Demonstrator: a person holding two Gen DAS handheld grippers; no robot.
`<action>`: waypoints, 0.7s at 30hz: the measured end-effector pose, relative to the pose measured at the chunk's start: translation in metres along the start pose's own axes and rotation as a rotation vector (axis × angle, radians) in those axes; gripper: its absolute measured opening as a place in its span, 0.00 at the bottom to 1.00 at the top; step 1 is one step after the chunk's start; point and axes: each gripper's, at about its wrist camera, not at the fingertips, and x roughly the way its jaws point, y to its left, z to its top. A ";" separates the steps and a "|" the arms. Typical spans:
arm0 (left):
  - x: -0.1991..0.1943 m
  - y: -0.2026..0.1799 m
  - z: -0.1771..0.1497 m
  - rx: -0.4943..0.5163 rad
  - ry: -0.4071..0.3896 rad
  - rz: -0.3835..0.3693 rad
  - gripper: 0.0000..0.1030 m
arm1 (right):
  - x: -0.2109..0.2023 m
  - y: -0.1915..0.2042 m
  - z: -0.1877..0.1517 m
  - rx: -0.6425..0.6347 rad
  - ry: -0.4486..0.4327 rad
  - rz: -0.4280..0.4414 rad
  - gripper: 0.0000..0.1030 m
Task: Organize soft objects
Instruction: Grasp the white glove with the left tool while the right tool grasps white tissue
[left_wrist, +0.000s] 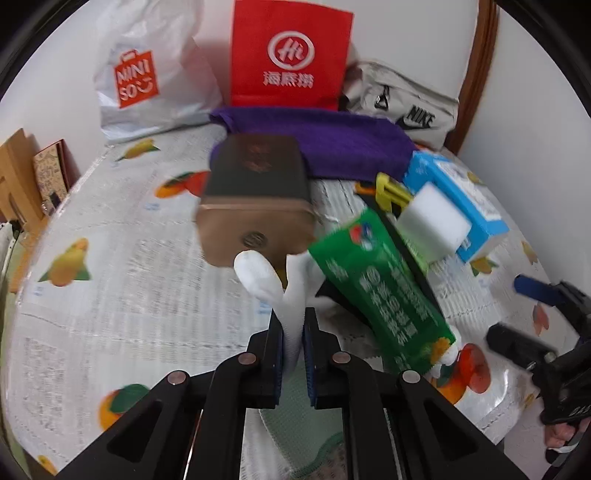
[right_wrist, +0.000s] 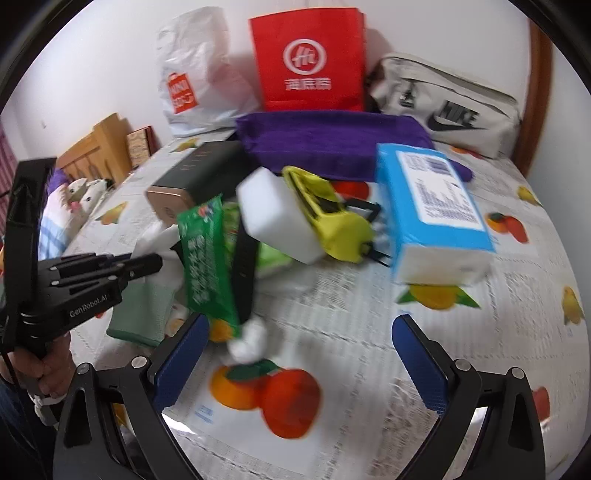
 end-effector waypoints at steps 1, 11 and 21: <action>-0.004 0.003 0.001 -0.002 -0.007 -0.004 0.10 | 0.002 0.005 0.001 -0.016 -0.001 0.007 0.96; -0.014 0.039 -0.004 -0.082 -0.025 0.046 0.10 | 0.028 0.019 -0.016 -0.079 0.096 0.010 0.82; -0.006 0.055 -0.013 -0.126 -0.004 0.053 0.10 | 0.043 0.027 -0.023 -0.142 0.057 -0.020 0.20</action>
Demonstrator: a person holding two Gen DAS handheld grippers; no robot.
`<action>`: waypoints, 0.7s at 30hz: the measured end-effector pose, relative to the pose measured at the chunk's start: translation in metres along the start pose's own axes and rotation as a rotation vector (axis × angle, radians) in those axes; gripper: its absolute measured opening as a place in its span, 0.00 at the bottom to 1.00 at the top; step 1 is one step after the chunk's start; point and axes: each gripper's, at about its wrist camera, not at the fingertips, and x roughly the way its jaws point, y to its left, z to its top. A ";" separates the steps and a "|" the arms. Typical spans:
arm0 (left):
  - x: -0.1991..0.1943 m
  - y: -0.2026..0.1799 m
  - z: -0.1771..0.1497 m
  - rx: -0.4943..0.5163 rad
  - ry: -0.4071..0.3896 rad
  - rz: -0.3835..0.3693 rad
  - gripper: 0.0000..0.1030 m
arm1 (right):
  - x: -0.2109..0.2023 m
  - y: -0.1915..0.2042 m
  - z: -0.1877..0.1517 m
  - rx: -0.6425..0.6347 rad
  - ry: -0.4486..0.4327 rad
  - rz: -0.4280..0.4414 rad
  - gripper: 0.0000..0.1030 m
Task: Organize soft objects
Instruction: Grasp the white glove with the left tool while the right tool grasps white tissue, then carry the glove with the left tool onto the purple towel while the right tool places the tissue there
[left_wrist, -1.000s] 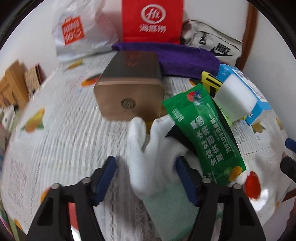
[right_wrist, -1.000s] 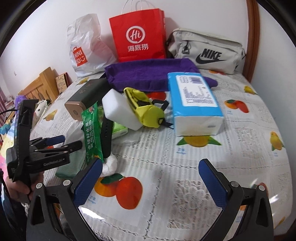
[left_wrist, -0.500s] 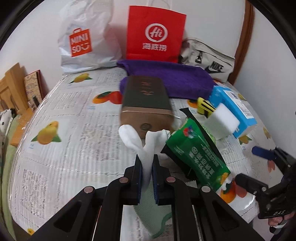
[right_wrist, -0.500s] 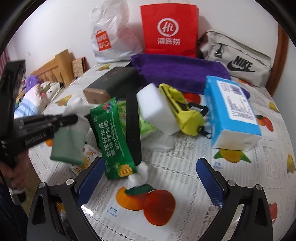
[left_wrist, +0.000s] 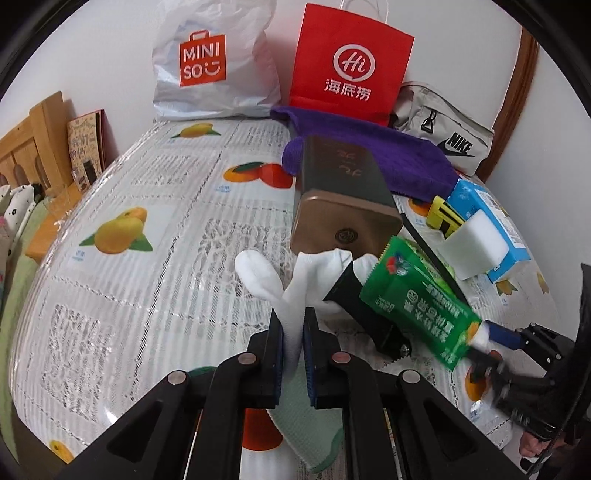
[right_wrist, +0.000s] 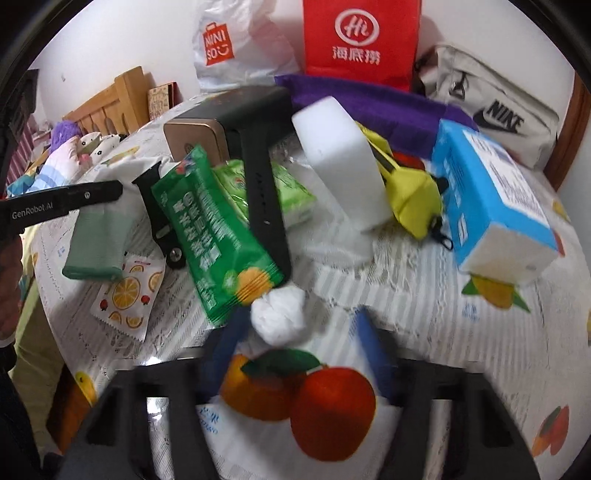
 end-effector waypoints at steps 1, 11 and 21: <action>0.001 0.000 0.000 0.001 0.002 0.000 0.10 | -0.002 -0.002 0.000 0.003 0.002 0.015 0.21; -0.009 -0.006 0.002 -0.003 -0.027 0.002 0.09 | -0.038 -0.054 -0.026 0.091 -0.014 -0.102 0.21; -0.060 -0.017 0.022 0.009 -0.129 -0.005 0.09 | -0.059 -0.096 -0.038 0.221 -0.033 -0.169 0.21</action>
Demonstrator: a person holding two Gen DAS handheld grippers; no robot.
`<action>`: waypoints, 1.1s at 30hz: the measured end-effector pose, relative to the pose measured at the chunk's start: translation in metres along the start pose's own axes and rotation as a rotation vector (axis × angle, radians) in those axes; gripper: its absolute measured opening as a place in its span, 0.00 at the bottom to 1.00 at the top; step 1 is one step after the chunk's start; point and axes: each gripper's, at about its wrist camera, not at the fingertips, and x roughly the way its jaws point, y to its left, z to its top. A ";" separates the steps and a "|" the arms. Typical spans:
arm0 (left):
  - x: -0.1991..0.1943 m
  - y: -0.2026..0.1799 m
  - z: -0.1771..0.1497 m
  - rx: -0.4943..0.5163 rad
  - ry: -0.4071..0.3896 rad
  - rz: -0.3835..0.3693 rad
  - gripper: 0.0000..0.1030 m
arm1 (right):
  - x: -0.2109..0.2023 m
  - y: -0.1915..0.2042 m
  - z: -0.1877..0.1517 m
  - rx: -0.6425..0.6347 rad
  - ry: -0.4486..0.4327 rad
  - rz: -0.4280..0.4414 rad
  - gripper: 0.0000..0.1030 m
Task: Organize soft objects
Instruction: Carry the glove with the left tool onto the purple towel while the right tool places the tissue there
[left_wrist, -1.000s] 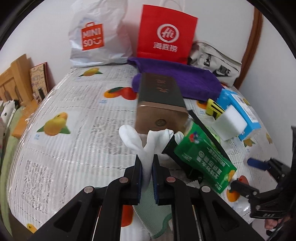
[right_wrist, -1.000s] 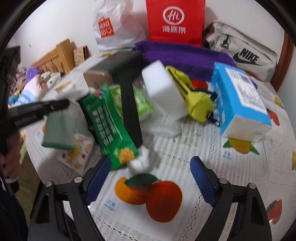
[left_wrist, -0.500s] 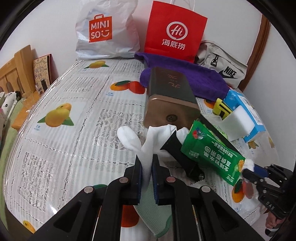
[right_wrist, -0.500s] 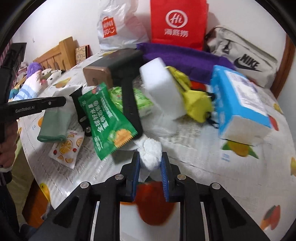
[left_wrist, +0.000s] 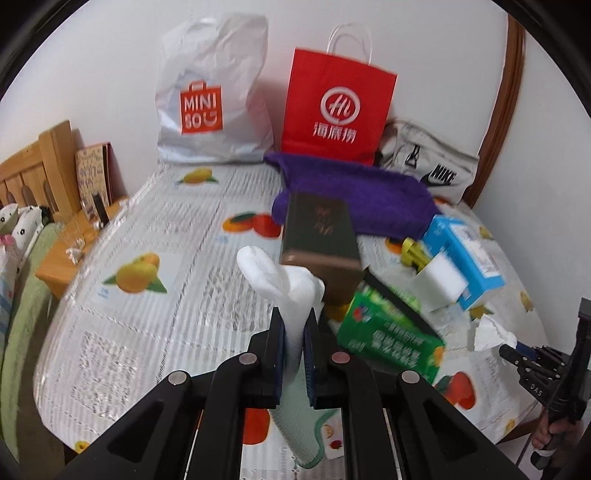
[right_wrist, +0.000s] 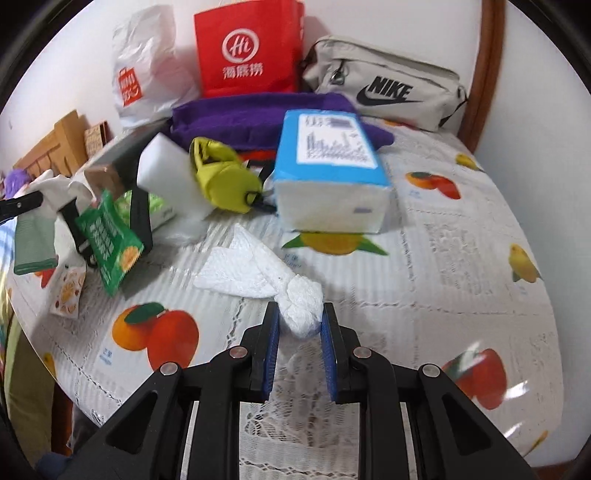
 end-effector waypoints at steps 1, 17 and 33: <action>-0.005 -0.001 0.003 0.002 -0.011 0.002 0.09 | -0.003 -0.001 0.002 0.004 -0.007 -0.002 0.21; -0.024 -0.018 0.040 -0.007 -0.066 -0.025 0.09 | -0.042 -0.010 0.051 0.029 -0.102 0.014 0.21; -0.002 -0.015 0.083 -0.030 -0.059 -0.023 0.09 | -0.027 -0.017 0.128 0.025 -0.134 0.062 0.21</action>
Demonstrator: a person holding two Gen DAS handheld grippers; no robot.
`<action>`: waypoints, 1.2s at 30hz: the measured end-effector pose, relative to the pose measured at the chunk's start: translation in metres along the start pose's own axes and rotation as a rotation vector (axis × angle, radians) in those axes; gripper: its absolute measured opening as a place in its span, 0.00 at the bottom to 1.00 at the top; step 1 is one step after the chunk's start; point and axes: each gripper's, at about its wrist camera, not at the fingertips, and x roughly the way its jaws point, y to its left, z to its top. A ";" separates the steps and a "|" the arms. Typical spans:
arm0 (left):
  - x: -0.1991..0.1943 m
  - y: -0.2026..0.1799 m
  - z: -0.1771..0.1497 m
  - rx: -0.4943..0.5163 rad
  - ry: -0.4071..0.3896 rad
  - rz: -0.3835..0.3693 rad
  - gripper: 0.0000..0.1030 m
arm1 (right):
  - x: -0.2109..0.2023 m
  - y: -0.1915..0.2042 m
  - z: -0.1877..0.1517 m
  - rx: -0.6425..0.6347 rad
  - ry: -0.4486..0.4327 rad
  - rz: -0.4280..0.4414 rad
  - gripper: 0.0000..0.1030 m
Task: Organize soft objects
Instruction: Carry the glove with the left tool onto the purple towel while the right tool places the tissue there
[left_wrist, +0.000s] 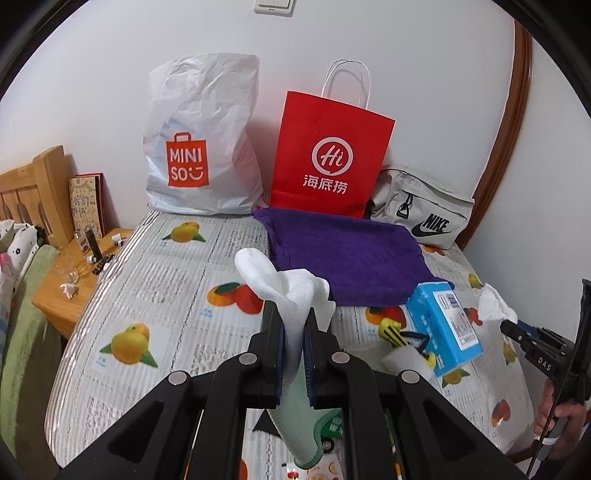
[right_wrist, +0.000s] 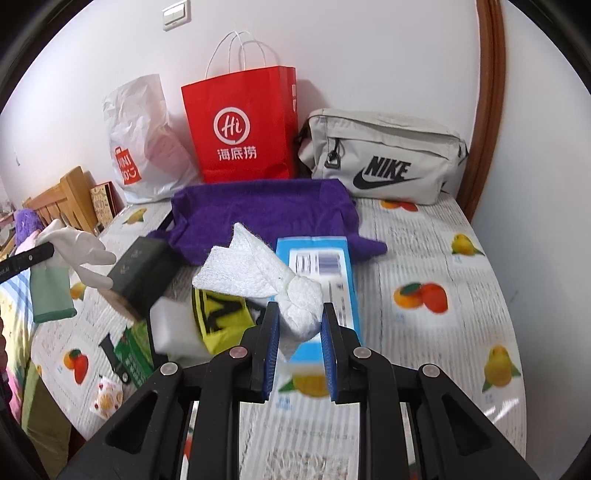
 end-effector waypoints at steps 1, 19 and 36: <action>0.002 -0.001 0.003 0.003 0.000 -0.001 0.09 | 0.004 0.001 0.006 -0.003 -0.003 0.006 0.21; 0.077 -0.019 0.066 0.024 0.020 -0.004 0.09 | 0.086 -0.018 0.073 0.009 0.028 0.011 0.21; 0.182 -0.035 0.109 0.054 0.099 0.019 0.09 | 0.178 -0.031 0.099 -0.035 0.132 0.024 0.21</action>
